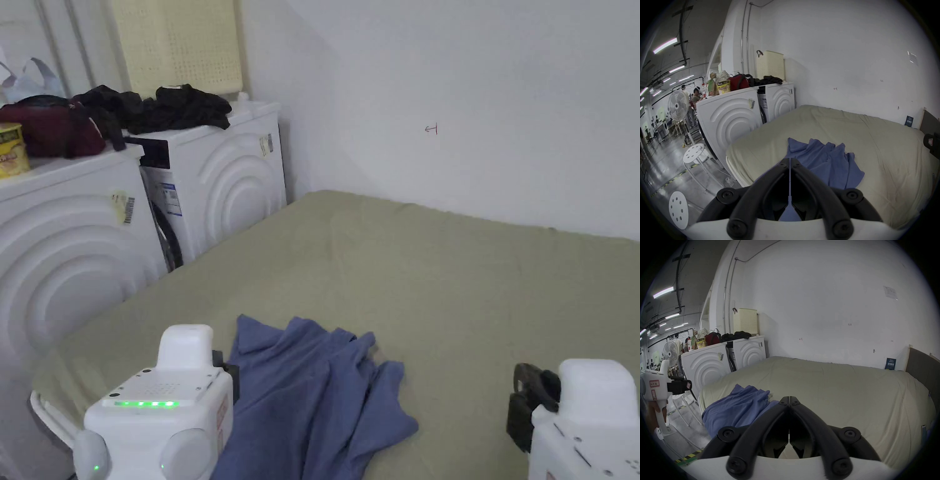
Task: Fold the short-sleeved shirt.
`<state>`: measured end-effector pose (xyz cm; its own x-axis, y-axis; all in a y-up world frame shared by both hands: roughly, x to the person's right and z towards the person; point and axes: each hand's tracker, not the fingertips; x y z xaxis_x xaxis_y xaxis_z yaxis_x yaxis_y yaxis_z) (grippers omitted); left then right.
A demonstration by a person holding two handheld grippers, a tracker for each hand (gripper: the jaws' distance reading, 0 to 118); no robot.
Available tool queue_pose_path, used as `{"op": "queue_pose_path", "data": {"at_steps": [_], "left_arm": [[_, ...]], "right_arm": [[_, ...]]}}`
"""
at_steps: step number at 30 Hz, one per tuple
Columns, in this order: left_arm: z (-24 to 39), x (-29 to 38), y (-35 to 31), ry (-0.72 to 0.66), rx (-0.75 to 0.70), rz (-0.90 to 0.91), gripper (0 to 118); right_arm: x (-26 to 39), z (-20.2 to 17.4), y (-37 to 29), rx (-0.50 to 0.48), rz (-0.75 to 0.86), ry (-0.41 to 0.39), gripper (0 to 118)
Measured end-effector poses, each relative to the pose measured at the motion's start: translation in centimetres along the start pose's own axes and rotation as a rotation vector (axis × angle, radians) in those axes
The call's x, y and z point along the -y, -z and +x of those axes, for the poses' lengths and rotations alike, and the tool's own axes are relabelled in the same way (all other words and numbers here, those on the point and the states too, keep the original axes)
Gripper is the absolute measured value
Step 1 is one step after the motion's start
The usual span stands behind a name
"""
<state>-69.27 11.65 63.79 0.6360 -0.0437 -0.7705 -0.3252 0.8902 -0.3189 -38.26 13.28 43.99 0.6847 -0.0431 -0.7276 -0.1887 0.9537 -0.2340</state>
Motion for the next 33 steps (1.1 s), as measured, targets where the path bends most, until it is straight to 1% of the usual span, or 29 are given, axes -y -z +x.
{"op": "queue_pose_path", "data": {"at_steps": [2,6,10,12,14,15,16,17,18,19,20,21,22,23,25,26,27,28,30,31,32,33], "left_arm": [[1.3,0.6,1.7,-0.018,0.058,-0.048,0],[4.0,1.9,6.0,0.004,0.094,-0.172,0],[6.0,3.3,10.3,-0.006,0.131,-0.31,0],[6.6,3.8,11.9,-0.013,0.131,-0.36,0],[7.1,4.4,12.8,-0.023,0.164,-0.408,0],[7.2,4.6,13.2,-0.027,0.191,-0.44,2],[7.3,4.7,13.7,-0.042,0.205,-0.458,26],[7.4,4.9,14.2,-0.04,0.211,-0.475,76],[7.5,5.1,14.7,-0.024,0.208,-0.489,118],[7.6,5.5,15.2,-0.005,0.222,-0.52,112],[7.8,6.2,16.6,0.017,0.242,-0.602,112],[7.5,6.4,16.5,0.051,0.23,-0.548,113],[7.7,7.4,16.3,0.019,0.269,-0.588,113],[7.6,8.1,16.3,0.036,0.269,-0.629,113],[7.5,8.2,18.1,0.024,0.296,-0.657,115],[7.6,8.6,18.4,0.04,0.282,-0.656,114],[7.7,8.8,18.7,0.087,0.264,-0.634,114],[8.9,9.0,18.1,0.117,0.24,-0.639,114],[9.4,8.9,18.0,0.121,0.24,-0.649,113],[9.3,8.7,18.0,0.129,0.239,-0.647,110],[9.1,8.6,17.8,0.131,0.238,-0.646,102],[8.9,8.4,17.5,0.137,0.231,-0.638,82]], "right_arm": [[0.3,0.1,-0.3,0.011,-0.02,0.001,0],[1.8,1.0,-0.6,0.029,-0.062,-0.001,0],[3.5,2.2,-0.6,0.046,-0.101,-0.004,0],[4.3,2.8,-0.5,0.054,-0.12,0.008,0],[5.1,3.3,-0.3,0.058,-0.14,0.026,0],[5.5,3.4,-0.1,0.061,-0.149,0.035,0],[5.9,3.6,0.1,0.059,-0.158,0.046,0],[6.4,3.8,0.4,0.054,-0.171,0.06,0],[6.8,3.9,0.8,0.048,-0.186,0.069,0],[7.2,3.9,1.1,0.045,-0.195,0.073,0],[7.6,3.9,1.3,0.047,-0.206,0.075,0],[7.8,3.7,1.4,0.042,-0.217,0.076,0],[8.1,3.6,1.5,0.037,-0.226,0.077,0],[8.4,3.5,1.7,0.036,-0.234,0.078,0],[8.9,3.4,2.0,0.03,-0.25,0.08,0],[9.1,3.4,2.1,0.027,-0.257,0.079,0],[9.3,3.3,2.2,0.025,-0.263,0.077,0],[9.4,3.3,2.3,0.025,-0.268,0.075,0],[9.7,3.2,2.3,0.021,-0.283,0.075,0],[9.7,3.2,2.2,0.02,-0.287,0.078,0],[9.8,3.2,2.1,0.021,-0.291,0.083,0],[9.9,3.3,1.9,0.022,-0.295,0.092,0]]}}
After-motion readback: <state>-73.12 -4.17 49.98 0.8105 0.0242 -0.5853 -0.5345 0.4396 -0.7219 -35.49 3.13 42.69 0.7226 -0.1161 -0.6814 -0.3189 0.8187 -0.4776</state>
